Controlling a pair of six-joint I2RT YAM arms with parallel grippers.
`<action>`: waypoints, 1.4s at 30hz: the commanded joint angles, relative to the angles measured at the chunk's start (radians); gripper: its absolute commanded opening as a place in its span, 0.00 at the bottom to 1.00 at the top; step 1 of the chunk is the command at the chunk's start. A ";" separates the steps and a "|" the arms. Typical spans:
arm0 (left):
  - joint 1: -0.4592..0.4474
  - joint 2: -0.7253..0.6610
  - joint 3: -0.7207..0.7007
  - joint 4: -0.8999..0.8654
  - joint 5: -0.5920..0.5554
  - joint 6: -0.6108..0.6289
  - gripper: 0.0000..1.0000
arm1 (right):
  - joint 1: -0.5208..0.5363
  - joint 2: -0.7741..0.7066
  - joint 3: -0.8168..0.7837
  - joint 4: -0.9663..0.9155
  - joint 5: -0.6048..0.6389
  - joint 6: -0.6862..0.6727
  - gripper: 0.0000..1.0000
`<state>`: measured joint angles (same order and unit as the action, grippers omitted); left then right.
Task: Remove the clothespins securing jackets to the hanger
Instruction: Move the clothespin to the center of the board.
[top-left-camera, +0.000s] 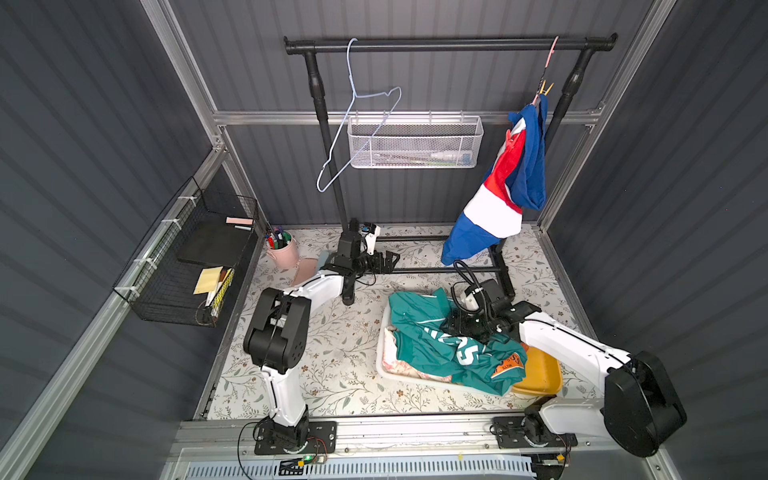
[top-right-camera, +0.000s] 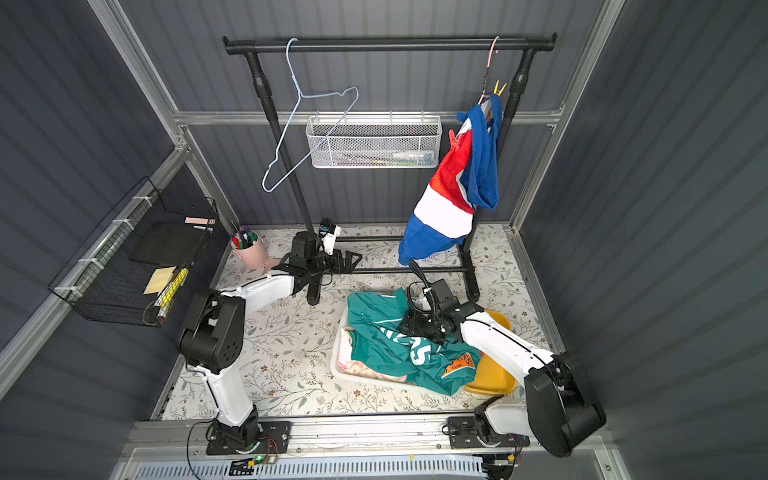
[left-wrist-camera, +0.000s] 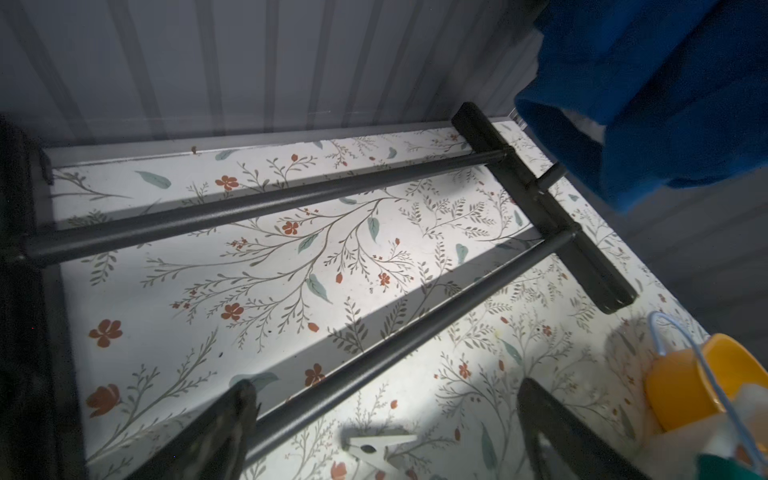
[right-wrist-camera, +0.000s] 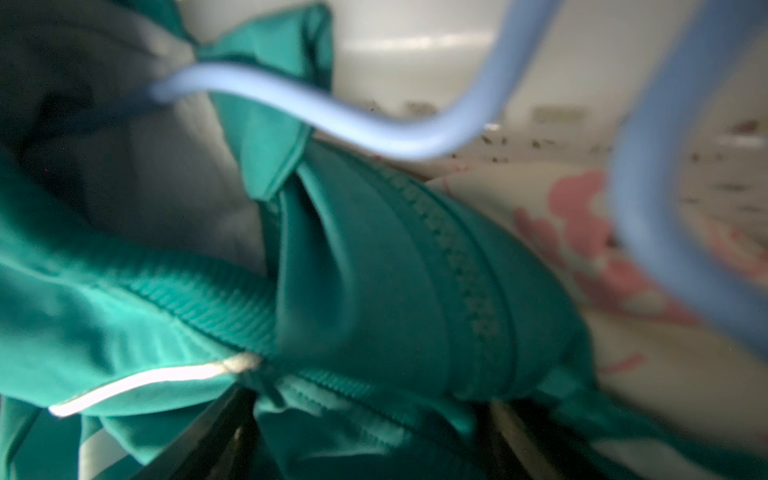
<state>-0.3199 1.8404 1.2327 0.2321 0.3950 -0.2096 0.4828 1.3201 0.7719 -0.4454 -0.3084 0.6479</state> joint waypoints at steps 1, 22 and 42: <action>-0.005 -0.133 -0.014 -0.003 0.015 0.021 0.99 | 0.039 0.045 0.020 -0.060 0.051 -0.018 0.83; -0.017 -0.365 -0.305 0.226 -0.165 -0.116 0.99 | 0.191 0.134 -0.032 -0.181 -0.017 -0.067 0.79; -0.051 -0.298 -0.264 0.214 -0.349 0.208 0.99 | 0.229 0.109 -0.152 -0.268 -0.138 -0.008 0.82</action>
<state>-0.3599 1.4963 0.9165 0.4622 0.0479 -0.0662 0.6781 1.3518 0.7265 -0.4763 -0.3763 0.5976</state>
